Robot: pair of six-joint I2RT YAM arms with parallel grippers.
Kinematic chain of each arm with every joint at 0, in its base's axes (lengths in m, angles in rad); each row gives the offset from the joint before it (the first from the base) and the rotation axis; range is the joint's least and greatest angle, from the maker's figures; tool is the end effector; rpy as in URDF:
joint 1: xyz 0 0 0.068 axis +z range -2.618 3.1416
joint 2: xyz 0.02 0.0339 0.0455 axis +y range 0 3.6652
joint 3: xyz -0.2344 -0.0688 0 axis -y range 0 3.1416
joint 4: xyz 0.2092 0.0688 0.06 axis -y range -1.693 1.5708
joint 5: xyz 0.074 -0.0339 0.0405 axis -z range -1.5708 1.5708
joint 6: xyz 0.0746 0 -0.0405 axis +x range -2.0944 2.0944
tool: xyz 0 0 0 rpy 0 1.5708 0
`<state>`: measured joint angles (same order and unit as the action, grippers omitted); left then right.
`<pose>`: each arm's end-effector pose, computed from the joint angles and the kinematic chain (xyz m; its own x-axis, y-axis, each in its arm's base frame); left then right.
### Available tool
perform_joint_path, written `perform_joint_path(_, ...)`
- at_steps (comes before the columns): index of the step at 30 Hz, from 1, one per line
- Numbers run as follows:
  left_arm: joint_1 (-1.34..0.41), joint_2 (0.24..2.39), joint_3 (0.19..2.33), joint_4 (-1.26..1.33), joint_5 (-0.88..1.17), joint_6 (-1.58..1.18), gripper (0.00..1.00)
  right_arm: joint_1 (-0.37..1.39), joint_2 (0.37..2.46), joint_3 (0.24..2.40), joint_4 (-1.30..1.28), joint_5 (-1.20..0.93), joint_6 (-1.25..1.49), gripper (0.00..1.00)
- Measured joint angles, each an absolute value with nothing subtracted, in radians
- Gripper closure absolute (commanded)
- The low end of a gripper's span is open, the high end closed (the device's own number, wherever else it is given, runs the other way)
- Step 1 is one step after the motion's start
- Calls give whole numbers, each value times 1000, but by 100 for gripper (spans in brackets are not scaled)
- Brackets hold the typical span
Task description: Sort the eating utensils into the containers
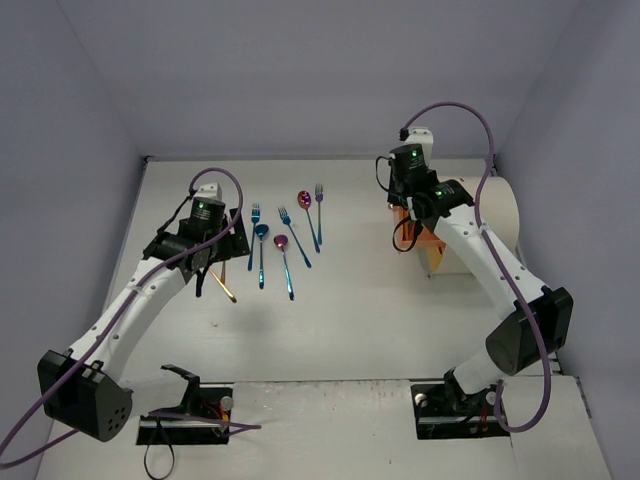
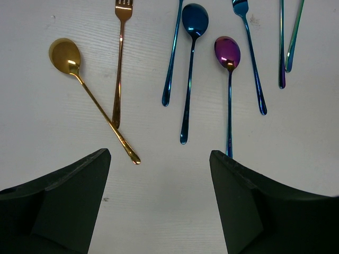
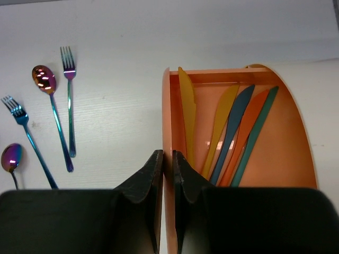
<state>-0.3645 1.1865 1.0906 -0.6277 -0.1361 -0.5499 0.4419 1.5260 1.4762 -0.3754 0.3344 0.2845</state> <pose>0.2437 -0.0821 0.2726 -0.6623 -0.3015 -0.6859 -0.1032 0.9434 -0.3151 0.3296 0.1288 0.3376 -0.3954 0.1062 -0.9123 -0.0237 0.9918 0.1257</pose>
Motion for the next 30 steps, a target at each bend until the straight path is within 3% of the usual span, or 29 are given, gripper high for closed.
perform_joint_path(20,-364,1213,1096,-627,-121,-551,27,344,1487,1445,-387,255,227,97)
perform_joint_path(23,-364,1209,1096,-627,-115,-550,27,330,1475,1439,-389,252,216,72)
perform_joint_path(25,-364,1201,1098,-628,-107,-550,27,316,1463,1436,-391,252,206,46)
perform_joint_path(30,-364,1174,1112,-628,-76,-546,27,292,1425,1445,-397,254,179,24)
